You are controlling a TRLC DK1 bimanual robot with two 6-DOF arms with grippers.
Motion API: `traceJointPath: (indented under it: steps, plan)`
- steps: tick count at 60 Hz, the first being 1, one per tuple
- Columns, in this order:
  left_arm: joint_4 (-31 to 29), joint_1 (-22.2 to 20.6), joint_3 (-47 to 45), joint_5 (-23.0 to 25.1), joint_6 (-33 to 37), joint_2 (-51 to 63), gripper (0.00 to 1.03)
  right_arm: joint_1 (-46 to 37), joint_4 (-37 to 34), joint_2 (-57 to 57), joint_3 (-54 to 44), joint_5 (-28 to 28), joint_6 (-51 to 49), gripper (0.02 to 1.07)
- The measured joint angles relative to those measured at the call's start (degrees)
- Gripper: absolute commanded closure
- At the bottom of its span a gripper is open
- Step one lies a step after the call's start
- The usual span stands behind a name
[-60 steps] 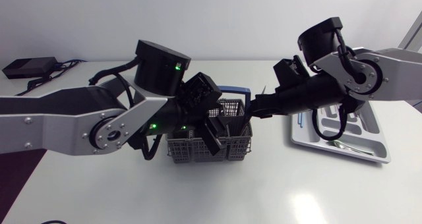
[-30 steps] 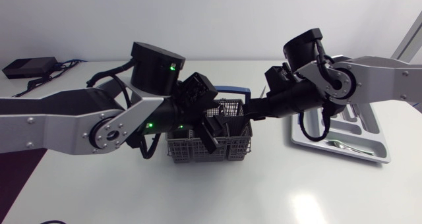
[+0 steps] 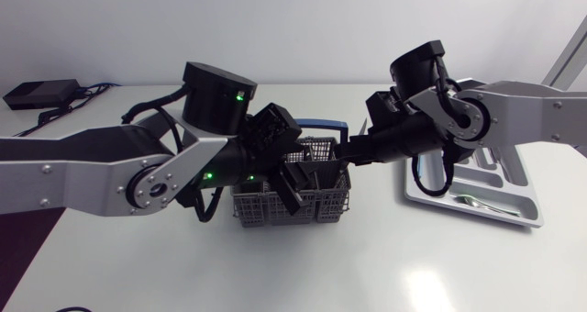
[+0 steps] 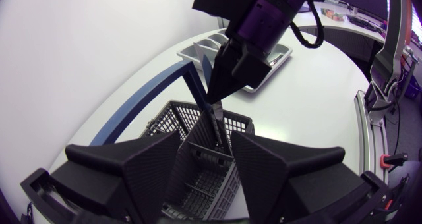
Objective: Sort the cutlery from the basket into the organizer compartments.
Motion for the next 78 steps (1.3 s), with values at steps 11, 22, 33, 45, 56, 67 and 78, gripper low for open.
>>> traceJointPath:
  steps: [11,22,33,45,56,67,78]
  plan:
    - [0.1,0.0,-0.3,0.0,0.0,0.0,0.49,0.0,0.1,0.0,-0.5,-0.3,0.2,0.98]
    - [0.1,0.0,-0.5,0.0,0.0,0.0,0.49,0.0,0.3,0.0,-0.5,-1.2,0.2,0.98]
    - [0.1,0.0,-0.5,0.2,0.0,0.0,0.49,0.6,0.5,-0.1,-0.5,-1.5,0.2,0.97]
    - [0.1,0.0,-0.5,0.2,0.0,0.0,0.49,2.3,1.5,0.0,-0.5,-0.5,0.2,0.97]
    - [0.1,0.0,-1.0,0.2,0.0,0.0,0.49,3.3,3.7,1.9,-0.6,-0.4,0.2,1.0]
    - [0.1,0.0,-1.4,0.2,0.0,0.0,0.49,3.5,6.6,2.1,-1.9,-0.3,0.2,1.01]
    - [0.7,0.0,-1.5,0.2,0.0,0.0,0.49,3.4,8.3,0.3,-4.2,-0.5,0.1,1.01]
